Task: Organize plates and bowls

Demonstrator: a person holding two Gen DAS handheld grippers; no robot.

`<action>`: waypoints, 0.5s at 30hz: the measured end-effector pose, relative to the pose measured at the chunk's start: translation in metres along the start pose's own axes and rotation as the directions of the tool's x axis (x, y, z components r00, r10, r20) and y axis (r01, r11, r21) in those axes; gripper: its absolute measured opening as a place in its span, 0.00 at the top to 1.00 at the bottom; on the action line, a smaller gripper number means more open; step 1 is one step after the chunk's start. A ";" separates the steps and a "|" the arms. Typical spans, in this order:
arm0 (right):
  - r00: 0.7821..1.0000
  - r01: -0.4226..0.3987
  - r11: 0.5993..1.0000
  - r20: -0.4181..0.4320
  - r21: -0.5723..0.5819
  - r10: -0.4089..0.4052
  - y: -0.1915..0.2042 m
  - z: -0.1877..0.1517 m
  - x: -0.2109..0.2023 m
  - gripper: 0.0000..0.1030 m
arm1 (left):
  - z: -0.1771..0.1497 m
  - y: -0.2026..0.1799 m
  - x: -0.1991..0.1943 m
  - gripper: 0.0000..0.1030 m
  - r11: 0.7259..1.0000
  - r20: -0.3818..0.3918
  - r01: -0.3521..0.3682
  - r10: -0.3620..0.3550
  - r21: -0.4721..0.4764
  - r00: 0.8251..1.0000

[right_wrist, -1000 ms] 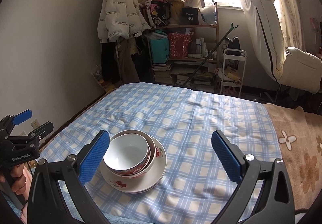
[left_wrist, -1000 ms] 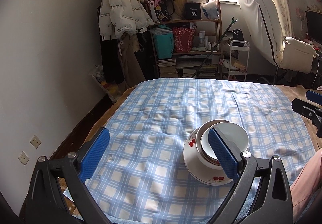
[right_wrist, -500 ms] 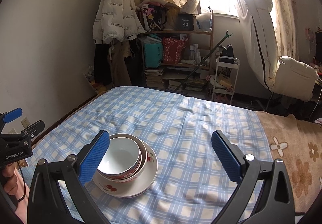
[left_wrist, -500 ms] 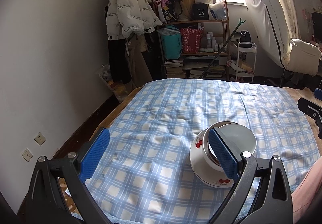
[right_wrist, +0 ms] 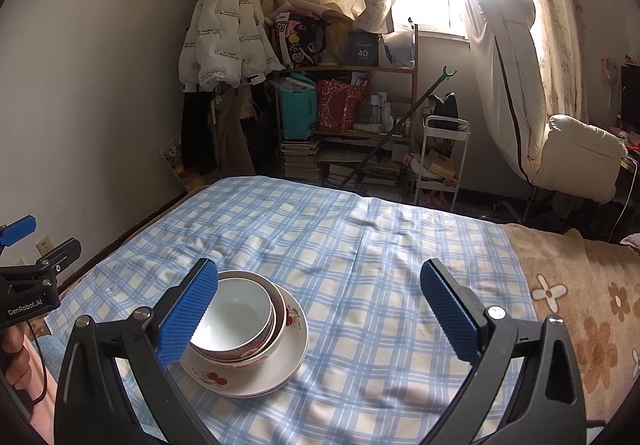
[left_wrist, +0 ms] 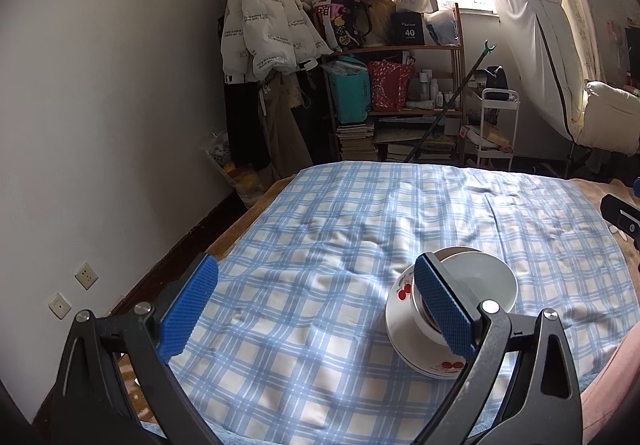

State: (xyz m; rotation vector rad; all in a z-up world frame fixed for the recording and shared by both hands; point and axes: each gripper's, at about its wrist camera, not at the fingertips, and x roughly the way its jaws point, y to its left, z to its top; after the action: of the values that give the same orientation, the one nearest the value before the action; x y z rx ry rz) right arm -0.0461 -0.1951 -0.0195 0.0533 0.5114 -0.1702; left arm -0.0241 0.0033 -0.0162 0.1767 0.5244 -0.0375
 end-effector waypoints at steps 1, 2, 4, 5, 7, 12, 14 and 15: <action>1.000 0.000 1.000 0.000 -0.001 0.000 0.000 0.001 0.000 0.00 | 0.000 0.000 0.000 0.06 1.000 -0.001 -0.002 0.002 0.001 1.000; 1.000 0.004 1.000 0.002 -0.001 -0.004 0.000 0.001 0.000 0.00 | 0.000 0.000 0.000 0.06 1.000 0.000 -0.003 0.003 0.002 1.000; 1.000 0.009 1.000 0.004 -0.002 -0.009 0.000 0.001 -0.001 0.00 | 0.000 -0.001 -0.001 0.06 1.000 0.001 -0.002 0.002 0.009 1.000; 1.000 0.008 1.000 0.004 -0.001 -0.008 0.000 0.002 -0.001 0.00 | 0.000 -0.001 -0.002 0.06 1.000 0.002 0.000 0.000 0.012 1.000; 1.000 0.009 1.000 0.003 -0.001 -0.009 0.000 0.001 -0.001 0.00 | 0.000 -0.002 -0.003 0.06 1.000 0.009 -0.006 0.006 0.017 1.000; 1.000 0.014 1.000 0.005 0.003 -0.014 0.000 0.002 -0.001 0.00 | 0.000 -0.003 -0.004 0.06 1.000 0.009 -0.008 0.007 0.025 1.000; 1.000 0.014 1.000 0.004 0.001 -0.014 0.000 0.002 -0.001 0.00 | -0.001 -0.005 -0.003 0.06 0.999 0.006 -0.009 0.009 0.034 1.000; 1.000 0.016 1.000 0.005 0.001 -0.016 0.000 0.002 -0.001 0.00 | -0.001 -0.005 -0.004 0.06 0.999 0.008 -0.011 0.010 0.036 1.000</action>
State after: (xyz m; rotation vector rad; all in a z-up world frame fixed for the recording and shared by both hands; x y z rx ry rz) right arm -0.0463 -0.1949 -0.0173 0.0500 0.5068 -0.1864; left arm -0.0279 -0.0019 -0.0160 0.2143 0.5150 -0.0374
